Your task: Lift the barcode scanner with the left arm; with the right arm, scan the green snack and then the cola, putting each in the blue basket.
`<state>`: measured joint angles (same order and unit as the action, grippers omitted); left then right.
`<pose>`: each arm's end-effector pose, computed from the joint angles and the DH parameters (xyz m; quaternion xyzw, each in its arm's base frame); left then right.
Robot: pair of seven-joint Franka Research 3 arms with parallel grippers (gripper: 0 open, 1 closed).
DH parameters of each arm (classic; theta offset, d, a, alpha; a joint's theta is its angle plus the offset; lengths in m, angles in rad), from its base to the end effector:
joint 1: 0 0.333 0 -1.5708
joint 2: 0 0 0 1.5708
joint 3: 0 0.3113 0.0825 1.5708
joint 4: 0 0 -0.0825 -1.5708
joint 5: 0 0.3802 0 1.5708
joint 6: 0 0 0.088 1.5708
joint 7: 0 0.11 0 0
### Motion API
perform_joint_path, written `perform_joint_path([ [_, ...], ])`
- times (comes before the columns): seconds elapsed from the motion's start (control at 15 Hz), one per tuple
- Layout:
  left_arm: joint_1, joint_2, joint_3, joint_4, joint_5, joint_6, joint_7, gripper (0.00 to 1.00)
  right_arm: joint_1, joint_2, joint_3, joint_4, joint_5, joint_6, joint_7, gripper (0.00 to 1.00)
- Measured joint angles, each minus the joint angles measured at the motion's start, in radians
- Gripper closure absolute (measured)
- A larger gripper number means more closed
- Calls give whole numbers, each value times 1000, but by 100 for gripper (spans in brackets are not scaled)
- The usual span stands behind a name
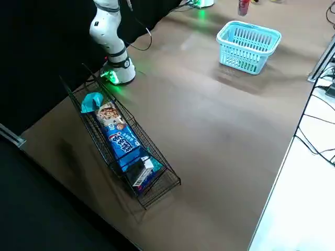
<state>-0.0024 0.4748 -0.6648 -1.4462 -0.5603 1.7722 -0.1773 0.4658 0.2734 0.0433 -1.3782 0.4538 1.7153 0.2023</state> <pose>0.5421 -0.3884 0.4790 0.9037 -0.1392 -0.1889 0.3582 0.5443 0.3477 0.5682 -0.9651 -0.1227 0.0506 0.2257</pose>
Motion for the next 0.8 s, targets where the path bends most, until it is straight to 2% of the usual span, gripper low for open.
perform_joint_path([
  [0.8,-3,0,-1,0,0,0,0,86,3,0,2,-4,0,-5,-229,67],
])
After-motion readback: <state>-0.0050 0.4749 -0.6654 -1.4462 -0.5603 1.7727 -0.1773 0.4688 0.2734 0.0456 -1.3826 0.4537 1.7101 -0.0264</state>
